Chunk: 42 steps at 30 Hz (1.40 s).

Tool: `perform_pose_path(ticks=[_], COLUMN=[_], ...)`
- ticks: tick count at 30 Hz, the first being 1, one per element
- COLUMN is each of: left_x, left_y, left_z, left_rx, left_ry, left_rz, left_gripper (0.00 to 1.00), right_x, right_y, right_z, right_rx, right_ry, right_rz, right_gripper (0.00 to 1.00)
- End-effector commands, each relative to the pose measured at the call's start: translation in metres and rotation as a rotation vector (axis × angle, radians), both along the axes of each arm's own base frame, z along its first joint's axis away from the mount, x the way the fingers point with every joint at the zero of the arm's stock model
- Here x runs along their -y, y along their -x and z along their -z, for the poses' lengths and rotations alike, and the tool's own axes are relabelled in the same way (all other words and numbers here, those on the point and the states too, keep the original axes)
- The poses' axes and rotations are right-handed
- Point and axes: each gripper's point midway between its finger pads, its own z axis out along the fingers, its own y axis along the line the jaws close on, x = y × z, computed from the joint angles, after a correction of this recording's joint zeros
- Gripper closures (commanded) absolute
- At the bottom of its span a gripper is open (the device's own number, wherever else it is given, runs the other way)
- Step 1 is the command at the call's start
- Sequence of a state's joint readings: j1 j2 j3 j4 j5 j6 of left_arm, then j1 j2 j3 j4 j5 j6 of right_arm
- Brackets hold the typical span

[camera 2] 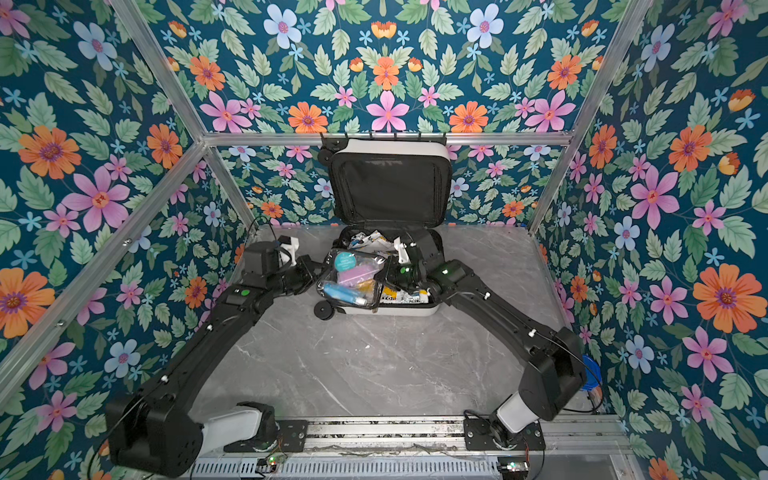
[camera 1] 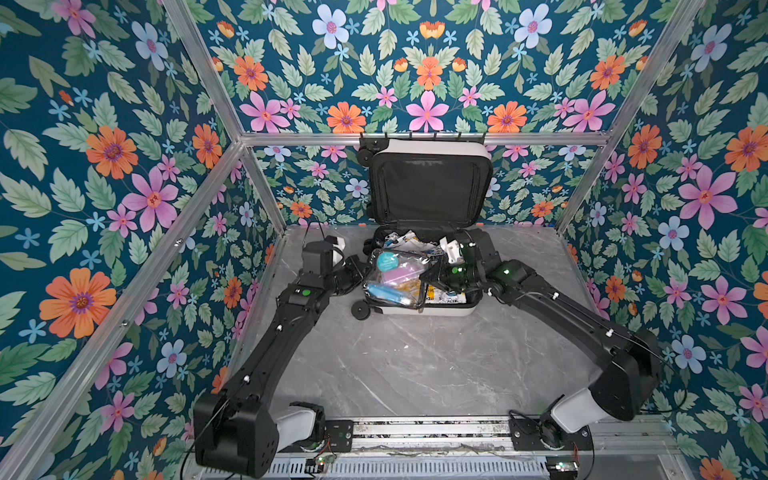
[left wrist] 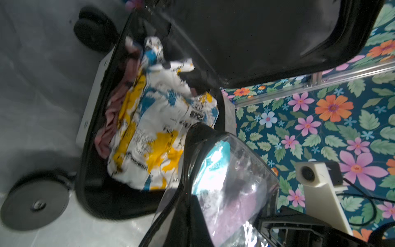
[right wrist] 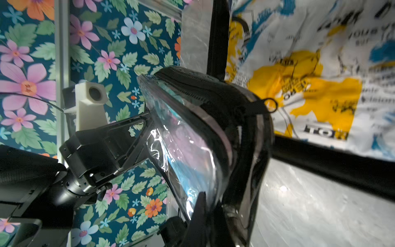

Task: Pack the luggage
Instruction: 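Lift the clear pouch with both grippers and carry it over the suitcase, then lower the clear pouch onto the printed shorts and open both grippers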

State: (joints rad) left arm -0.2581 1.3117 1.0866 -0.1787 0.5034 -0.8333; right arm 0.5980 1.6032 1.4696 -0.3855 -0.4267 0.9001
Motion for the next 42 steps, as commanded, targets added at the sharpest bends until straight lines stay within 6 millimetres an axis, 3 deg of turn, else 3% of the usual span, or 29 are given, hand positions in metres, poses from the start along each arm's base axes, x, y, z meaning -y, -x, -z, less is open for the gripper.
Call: perform_pose_path(ticks=[1, 6, 12, 17, 25, 32, 36, 42], left_x=[0.013, 0.024, 0.03, 0.029, 0.027, 0.026, 0.025, 0.023], left_y=[-0.037, -0.084, -0.113, -0.122, -0.127, -0.129, -0.128, -0.131], left_z=[-0.018, 0.007, 0.053, 0.073, 0.098, 0.128, 0.14, 0.12], left_rx=[0.074, 0.038, -0.039, -0.07, -0.114, -0.185, -0.208, -0.174], left_ry=[0.033, -0.009, -0.031, -0.055, -0.087, -0.124, -0.143, -0.165], left_rz=[-0.002, -0.02, -0.036, -0.053, -0.075, -0.069, -0.069, -0.065], left_gripper=[1.0, 1.0, 1.0, 1.0, 1.0, 1.0, 0.95, 0.76], right_x=[-0.005, 0.01, 0.01, 0.005, 0.015, 0.02, 0.022, 0.027], right_y=[-0.023, -0.074, -0.11, -0.127, -0.151, -0.161, -0.164, -0.163], right_z=[-0.005, -0.003, 0.036, 0.061, 0.099, 0.126, 0.131, 0.111], right_rx=[0.007, 0.007, -0.067, -0.09, -0.131, -0.185, -0.198, -0.165], right_ry=[-0.018, 0.031, 0.086, 0.114, 0.223, 0.264, 0.271, 0.275], right_rz=[-0.059, -0.024, -0.028, -0.019, 0.052, 0.081, 0.072, 0.056], right_gripper=[1.0, 1.0, 1.0, 1.0, 1.0, 1.0, 0.89, 0.74])
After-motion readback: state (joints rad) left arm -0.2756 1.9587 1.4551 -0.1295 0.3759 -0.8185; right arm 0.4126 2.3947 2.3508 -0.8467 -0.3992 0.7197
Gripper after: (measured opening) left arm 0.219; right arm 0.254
